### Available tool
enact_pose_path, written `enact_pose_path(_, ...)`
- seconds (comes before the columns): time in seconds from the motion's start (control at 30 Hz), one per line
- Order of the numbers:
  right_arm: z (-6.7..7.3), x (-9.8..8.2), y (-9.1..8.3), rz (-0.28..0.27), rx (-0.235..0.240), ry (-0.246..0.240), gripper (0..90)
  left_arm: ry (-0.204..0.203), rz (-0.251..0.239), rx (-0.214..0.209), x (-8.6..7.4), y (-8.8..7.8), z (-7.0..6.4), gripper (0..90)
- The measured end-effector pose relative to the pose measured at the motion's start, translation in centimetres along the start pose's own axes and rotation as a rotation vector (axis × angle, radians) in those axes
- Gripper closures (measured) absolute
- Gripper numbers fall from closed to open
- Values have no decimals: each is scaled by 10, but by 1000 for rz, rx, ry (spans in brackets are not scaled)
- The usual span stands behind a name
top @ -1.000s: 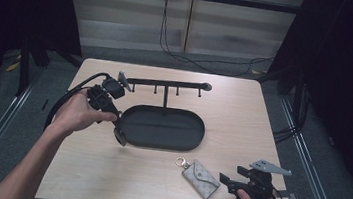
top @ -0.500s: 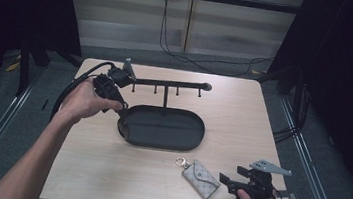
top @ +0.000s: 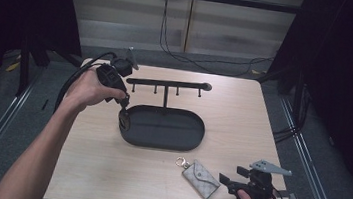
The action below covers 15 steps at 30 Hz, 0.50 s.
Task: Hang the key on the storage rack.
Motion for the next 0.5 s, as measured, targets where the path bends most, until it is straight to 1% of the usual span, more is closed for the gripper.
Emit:
enact_pose_path(0.07,0,0,0,-1,0,0,210,-4,-6,10,2,1,1,708)
enact_pose_path(0.13,0,0,0,0,2,-1,211,-7,2,9,3,3,2,707)
enact_pose_path(0.17,0,0,0,0,1,-3,211,-11,9,19,4,6,4,708)
enact_pose_path(0.2,0,0,0,0,1,-3,211,-11,9,19,4,6,4,708)
enact_pose_path(0.23,0,0,0,-1,2,-6,211,-19,12,22,5,9,6,707)
enact_pose_path(0.27,0,0,0,-1,2,-5,210,-22,11,32,6,11,7,708)
enact_pose_path(0.3,0,0,0,-2,2,-5,210,-22,11,32,6,11,7,708)
enact_pose_path(0.33,0,0,0,-2,2,-4,210,-31,14,27,7,12,8,708)
enact_pose_path(0.37,0,0,0,0,2,-5,210,-27,14,38,8,13,9,707)
enact_pose_path(0.47,1,0,0,1,3,-5,202,-27,12,31,10,13,9,708)
enact_pose_path(0.5,1,0,0,2,6,-8,198,-26,16,37,12,12,9,707)
Point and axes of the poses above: each handheld gripper's, and its own axes: y roughly forward along the jaws, x roughly out of its top, z roughly to its left, the point moved 10 cm from there along y, roughly forward along the jaws, and after that the axes turned 11 degrees about -z, right-handed, at the moved point
